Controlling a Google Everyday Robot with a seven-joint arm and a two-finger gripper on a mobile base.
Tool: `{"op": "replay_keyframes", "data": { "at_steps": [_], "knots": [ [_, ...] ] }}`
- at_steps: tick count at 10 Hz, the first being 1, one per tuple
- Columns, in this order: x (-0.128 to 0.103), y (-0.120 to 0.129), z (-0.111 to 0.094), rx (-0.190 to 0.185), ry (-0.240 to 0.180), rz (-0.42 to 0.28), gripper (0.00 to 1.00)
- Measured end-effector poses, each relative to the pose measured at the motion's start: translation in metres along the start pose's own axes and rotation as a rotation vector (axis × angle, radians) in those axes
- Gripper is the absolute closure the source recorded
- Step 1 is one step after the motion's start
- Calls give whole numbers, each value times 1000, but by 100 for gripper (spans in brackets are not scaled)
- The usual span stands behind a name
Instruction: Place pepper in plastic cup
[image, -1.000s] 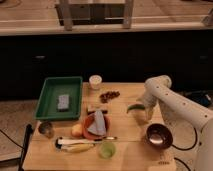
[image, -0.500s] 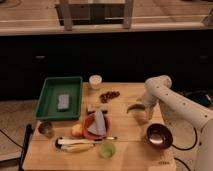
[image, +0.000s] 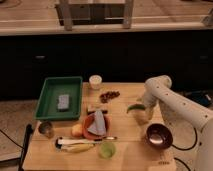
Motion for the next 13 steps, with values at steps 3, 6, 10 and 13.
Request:
{"op": "replay_keyframes", "data": {
  "at_steps": [3, 6, 10, 13],
  "knots": [
    [0, 0, 0, 0, 0, -4, 20],
    [0, 0, 0, 0, 0, -7, 20],
    [0, -1, 0, -2, 5, -11, 20],
    [-4, -2, 2, -12, 9, -20, 23]
  ]
}}
